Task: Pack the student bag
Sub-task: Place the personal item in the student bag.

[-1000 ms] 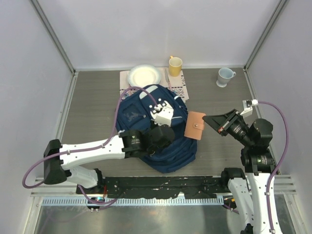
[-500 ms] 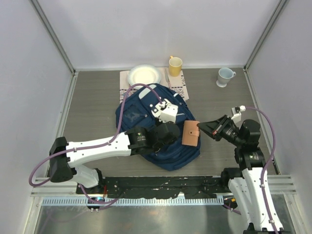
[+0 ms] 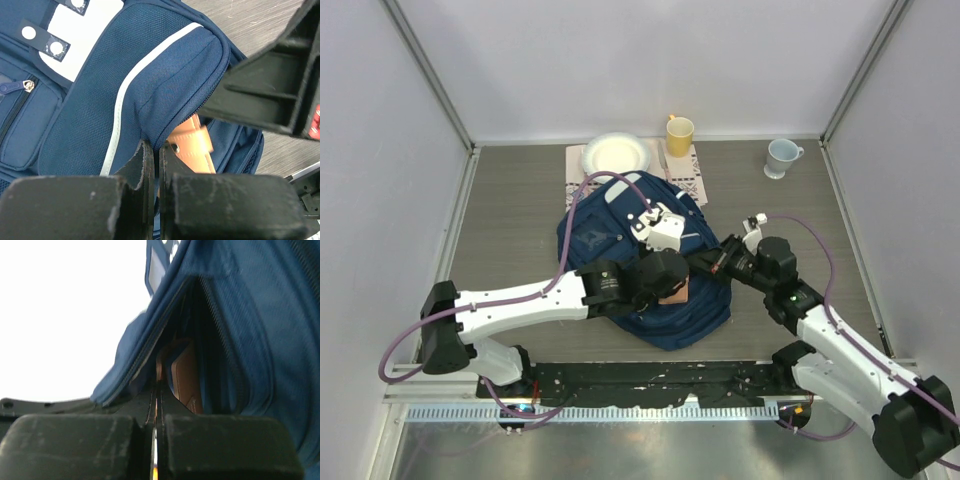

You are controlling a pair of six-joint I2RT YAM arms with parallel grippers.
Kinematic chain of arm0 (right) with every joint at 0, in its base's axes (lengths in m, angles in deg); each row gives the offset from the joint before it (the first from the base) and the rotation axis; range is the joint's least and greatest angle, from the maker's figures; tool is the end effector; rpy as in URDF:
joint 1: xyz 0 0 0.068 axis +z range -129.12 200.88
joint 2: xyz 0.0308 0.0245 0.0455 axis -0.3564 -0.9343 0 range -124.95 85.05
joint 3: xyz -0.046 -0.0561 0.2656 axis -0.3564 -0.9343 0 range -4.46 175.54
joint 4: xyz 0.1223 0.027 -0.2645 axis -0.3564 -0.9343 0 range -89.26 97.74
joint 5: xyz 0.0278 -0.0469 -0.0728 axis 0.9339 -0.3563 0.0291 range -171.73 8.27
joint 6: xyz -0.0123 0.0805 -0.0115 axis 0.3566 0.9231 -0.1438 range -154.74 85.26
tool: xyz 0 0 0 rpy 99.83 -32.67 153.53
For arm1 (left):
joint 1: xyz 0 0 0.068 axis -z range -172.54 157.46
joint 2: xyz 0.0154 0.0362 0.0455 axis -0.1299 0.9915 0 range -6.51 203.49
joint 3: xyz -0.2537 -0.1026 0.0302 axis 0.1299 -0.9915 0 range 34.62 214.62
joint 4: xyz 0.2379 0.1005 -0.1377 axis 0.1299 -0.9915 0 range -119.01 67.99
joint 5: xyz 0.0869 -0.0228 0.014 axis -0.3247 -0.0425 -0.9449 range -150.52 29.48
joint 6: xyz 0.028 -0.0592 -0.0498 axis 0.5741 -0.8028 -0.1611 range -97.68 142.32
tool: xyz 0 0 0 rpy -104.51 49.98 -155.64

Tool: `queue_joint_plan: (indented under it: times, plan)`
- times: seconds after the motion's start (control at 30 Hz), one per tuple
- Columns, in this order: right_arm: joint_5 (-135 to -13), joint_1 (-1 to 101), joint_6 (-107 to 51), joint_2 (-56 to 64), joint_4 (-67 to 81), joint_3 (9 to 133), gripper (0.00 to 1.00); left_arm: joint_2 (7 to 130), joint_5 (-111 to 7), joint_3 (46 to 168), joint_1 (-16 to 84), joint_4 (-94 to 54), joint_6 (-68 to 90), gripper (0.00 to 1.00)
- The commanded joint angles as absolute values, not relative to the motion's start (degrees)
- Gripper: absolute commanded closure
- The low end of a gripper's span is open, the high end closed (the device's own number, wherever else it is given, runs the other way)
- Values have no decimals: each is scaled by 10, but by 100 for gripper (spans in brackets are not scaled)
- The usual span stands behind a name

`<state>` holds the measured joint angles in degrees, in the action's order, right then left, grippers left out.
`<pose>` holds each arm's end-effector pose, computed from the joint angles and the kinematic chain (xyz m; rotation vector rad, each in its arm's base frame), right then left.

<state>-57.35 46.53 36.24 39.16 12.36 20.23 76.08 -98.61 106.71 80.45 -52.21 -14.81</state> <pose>0.2116 0.1343 0.2206 0.5020 2.0880 1.4853 0.1502 -0.3397 0.3012 0.3309 2.1067 -0.3760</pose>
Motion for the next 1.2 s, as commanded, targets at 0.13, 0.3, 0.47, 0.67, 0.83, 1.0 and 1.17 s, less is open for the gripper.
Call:
queue_joint_plan:
  times: [0.13, 0.3, 0.47, 0.67, 0.83, 1.0, 1.17]
  plan:
    - [-753, 479, 393, 350, 236, 197, 99, 701, -996, 1084, 804, -449, -167, 100]
    - [-836, 528, 415, 364, 244, 159, 99, 683, -991, 1060, 804, -429, -170, 100]
    - [-943, 591, 441, 383, 244, 129, 99, 685, -981, 1060, 803, -428, -166, 100]
    - [-949, 625, 413, 368, 210, 150, 99, 689, -968, 1055, 804, -427, -168, 100]
    - [-971, 625, 324, 404, 100, 196, 73, 691, -963, 1051, 803, -428, -167, 100]
    - [-949, 625, 265, 422, 29, 222, 53, 697, -957, 1051, 804, -428, -165, 100]
    - [-880, 625, 243, 409, 12, 234, 55, 696, -955, 1044, 804, -430, -173, 100]
